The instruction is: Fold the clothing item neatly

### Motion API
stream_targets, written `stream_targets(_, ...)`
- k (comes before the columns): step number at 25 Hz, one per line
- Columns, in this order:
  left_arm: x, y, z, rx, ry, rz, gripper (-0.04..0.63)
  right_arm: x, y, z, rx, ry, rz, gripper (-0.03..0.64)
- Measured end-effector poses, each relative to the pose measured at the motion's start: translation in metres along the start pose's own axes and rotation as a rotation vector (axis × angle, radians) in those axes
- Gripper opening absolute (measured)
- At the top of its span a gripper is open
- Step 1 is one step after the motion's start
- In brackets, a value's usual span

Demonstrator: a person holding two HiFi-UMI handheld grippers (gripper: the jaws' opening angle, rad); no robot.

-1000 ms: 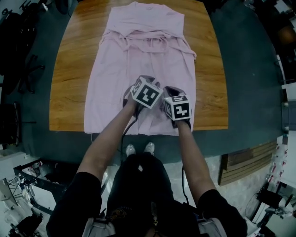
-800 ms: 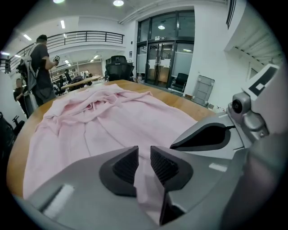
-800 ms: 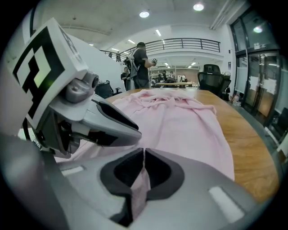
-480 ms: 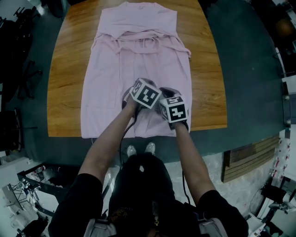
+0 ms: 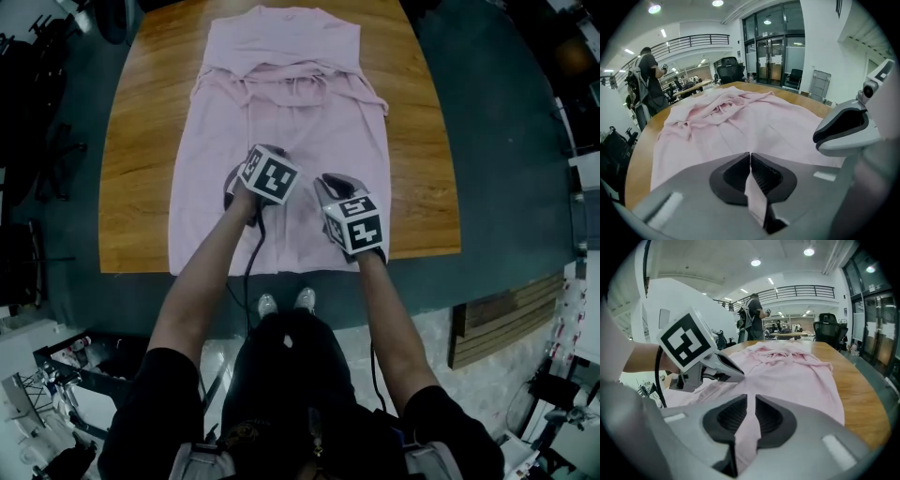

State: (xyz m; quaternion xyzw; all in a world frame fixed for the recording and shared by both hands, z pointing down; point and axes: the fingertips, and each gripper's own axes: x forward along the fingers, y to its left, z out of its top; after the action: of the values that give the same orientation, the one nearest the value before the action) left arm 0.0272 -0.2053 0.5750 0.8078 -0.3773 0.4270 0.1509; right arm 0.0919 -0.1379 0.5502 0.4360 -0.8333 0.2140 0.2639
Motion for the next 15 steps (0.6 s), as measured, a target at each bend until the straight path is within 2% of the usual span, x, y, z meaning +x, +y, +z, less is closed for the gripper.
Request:
stream_targets(5,-0.011,0.007,-0.016,0.003,0.0,0.025,0.021,-0.013,0.009,-0.017,-0.005,0.034,-0.015,0.043)
stream_targets(9,-0.042,0.012,-0.028,-0.048,-0.064,0.032,0.025,-0.035,0.014,-0.03,-0.015,0.031,-0.04,0.043)
stream_targets(15,-0.093,0.012,-0.081,-0.104,-0.112,0.038,0.014,-0.072,0.022,-0.05,-0.011,-0.005,-0.09,0.043)
